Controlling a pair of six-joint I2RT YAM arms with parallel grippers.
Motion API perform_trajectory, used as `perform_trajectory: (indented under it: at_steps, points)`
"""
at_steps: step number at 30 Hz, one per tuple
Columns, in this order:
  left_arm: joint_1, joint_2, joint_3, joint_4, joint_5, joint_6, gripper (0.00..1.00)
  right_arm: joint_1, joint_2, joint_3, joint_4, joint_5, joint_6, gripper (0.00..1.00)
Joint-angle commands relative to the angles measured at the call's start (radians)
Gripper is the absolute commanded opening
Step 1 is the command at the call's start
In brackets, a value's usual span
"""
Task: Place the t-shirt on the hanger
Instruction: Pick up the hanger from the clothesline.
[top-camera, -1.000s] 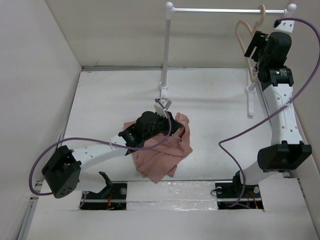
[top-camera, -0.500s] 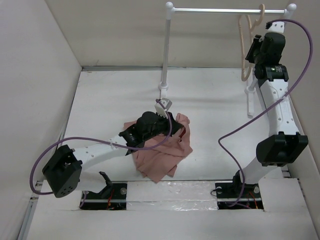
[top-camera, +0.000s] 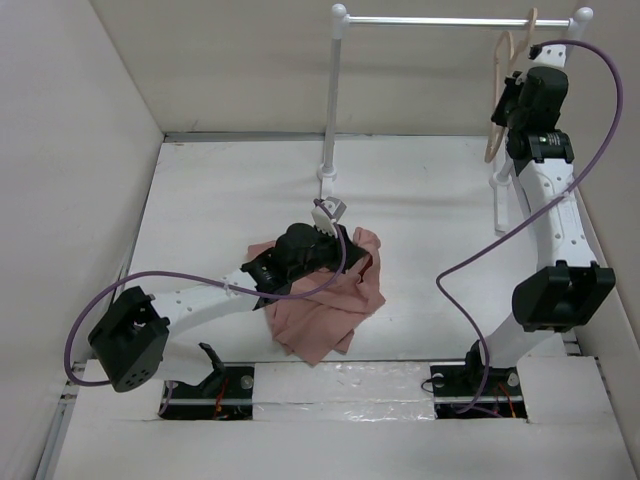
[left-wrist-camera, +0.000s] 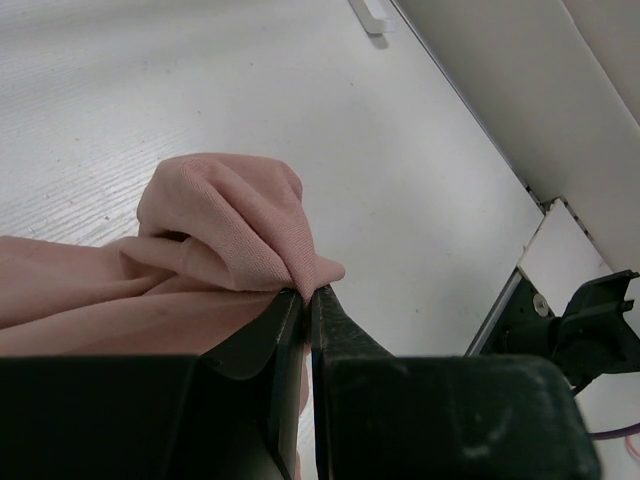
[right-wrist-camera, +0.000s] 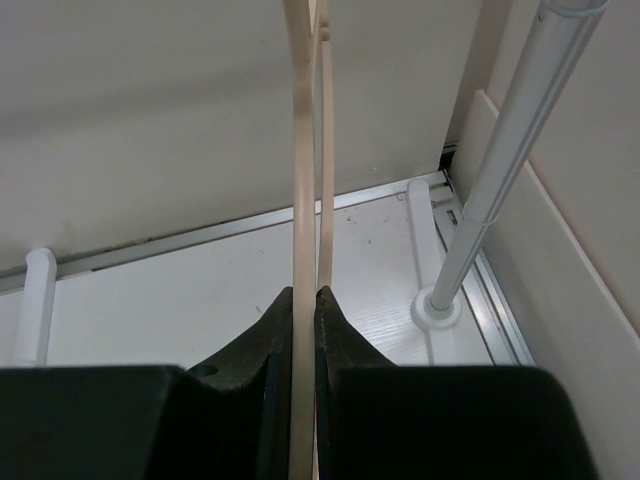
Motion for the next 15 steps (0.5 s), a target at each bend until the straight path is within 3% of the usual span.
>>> perform_trajectory:
  at_steps: [1,9,15]
  points:
    - [0.002,-0.004,0.015,0.063,0.013,-0.001,0.00,0.003,-0.090,-0.019,0.145,-0.018,0.002,0.00]
    - [0.013,-0.016,0.009,0.067,0.012,-0.004,0.00,0.012,-0.223,-0.102,0.191,-0.036,0.011,0.00]
    - [0.035,-0.010,0.028,0.080,0.033,-0.004,0.00,0.001,-0.309,-0.278,0.195,-0.076,0.066,0.00]
